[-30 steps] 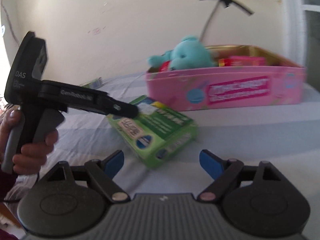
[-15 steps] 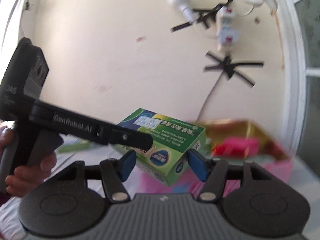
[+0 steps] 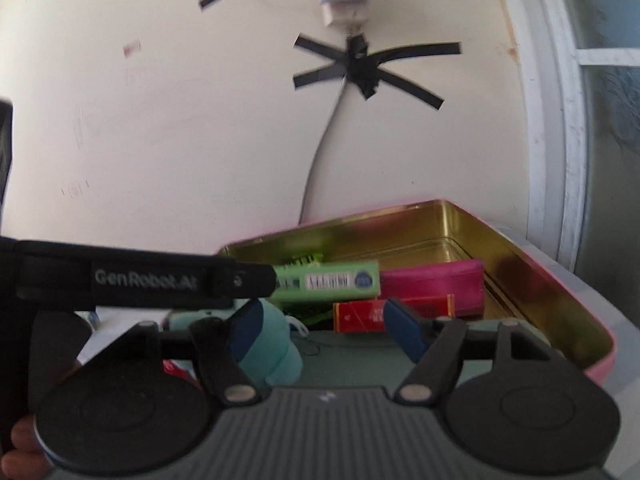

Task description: Organize objects

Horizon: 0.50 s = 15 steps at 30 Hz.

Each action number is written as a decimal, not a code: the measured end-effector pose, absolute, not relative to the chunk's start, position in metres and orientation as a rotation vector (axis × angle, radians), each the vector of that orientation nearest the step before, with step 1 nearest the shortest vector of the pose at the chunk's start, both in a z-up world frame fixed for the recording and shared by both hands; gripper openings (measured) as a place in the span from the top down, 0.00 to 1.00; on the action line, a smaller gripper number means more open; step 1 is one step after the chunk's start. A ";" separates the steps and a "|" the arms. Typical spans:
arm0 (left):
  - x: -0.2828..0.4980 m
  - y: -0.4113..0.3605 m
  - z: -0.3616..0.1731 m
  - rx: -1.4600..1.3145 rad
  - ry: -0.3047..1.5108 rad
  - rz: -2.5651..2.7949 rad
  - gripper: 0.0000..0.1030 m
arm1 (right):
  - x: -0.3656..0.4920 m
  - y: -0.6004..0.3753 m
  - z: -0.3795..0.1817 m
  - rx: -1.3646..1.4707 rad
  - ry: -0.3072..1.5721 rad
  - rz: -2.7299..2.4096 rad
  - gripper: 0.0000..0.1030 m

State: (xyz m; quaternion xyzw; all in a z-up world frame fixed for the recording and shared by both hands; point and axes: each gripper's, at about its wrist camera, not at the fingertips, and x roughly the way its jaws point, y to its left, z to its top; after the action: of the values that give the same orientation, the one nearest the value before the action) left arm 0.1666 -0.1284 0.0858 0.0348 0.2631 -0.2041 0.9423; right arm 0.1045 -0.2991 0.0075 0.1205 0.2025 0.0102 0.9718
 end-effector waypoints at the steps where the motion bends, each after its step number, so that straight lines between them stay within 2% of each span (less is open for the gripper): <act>1: 0.160 -0.127 0.086 0.073 0.531 -0.413 0.12 | 0.097 -0.299 0.009 0.245 0.394 0.011 0.32; 15: 0.069 -0.117 0.080 0.162 0.461 -0.363 0.12 | -0.009 -0.296 0.015 0.361 0.314 -0.038 0.28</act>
State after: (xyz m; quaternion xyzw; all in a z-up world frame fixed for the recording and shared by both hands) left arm 0.0688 -0.1174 0.0799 0.0795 0.2268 -0.1785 0.9541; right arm -0.0087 -0.2965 0.0148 0.1788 0.1554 -0.0186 0.9713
